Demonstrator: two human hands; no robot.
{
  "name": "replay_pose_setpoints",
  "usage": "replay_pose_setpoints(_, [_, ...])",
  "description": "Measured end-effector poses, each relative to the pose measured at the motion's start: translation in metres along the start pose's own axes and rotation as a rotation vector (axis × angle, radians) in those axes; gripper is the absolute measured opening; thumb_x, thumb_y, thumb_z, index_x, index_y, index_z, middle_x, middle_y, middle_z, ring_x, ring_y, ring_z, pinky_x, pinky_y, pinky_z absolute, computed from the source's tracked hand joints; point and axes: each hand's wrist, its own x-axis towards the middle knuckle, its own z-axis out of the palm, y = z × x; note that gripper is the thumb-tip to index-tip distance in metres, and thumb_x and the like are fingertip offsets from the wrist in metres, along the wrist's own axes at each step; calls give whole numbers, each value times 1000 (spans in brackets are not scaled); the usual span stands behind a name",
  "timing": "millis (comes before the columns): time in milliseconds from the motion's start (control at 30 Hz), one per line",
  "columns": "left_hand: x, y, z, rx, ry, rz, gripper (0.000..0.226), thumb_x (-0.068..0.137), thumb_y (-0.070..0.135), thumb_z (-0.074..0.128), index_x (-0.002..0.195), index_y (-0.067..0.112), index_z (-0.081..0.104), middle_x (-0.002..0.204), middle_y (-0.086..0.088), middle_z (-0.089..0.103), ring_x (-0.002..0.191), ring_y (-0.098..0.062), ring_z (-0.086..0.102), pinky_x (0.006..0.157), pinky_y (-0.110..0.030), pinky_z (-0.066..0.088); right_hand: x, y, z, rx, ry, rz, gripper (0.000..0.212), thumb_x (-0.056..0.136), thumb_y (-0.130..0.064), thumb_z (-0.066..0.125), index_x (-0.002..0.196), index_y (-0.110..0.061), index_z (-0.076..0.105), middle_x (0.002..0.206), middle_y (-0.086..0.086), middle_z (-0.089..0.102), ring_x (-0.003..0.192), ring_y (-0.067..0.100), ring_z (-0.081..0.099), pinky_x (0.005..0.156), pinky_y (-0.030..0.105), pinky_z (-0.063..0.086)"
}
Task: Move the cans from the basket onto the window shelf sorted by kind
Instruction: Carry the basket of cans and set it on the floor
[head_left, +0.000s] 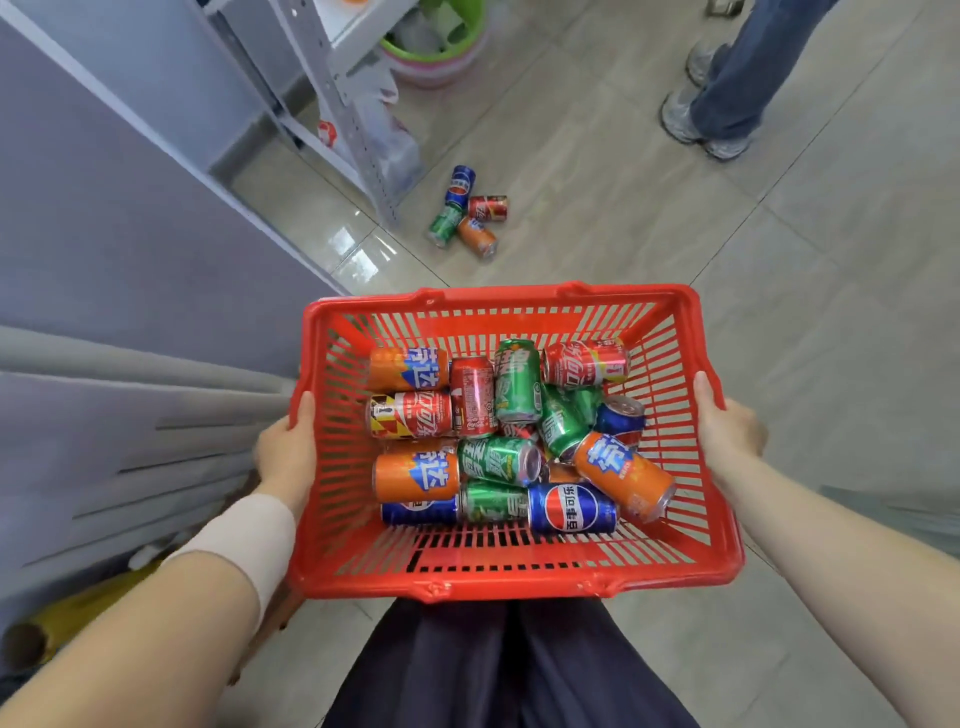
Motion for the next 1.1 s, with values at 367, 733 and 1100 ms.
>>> replay_pose_setpoints(367, [49,181,77,7,-110,82,43,90,53,46,75,16,63,66,4,58,64,-11,54,76,-29,43,94,-68,-58,77,121,144,68,92,-58,32,109,1,63,109,24,64,101,41,60,90,42,46])
replay_pose_setpoints(733, [80,322,156,0,-125,23,45,87,56,49,83,14,64,76,-5,66,67,-16,62,75,-32,49,228,-153,-104,136,92,156,71,91,-61,32,108,-1,64,108,22,65,101,39,61,91,43,46])
replay_pose_setpoints(1100, [102,438,219,-69,-107,-16,51,87,59,46,94,11,63,73,-2,64,64,-19,63,64,-30,50,348,-260,-154,121,61,98,57,90,-61,36,96,-11,64,90,11,63,77,29,60,79,37,50])
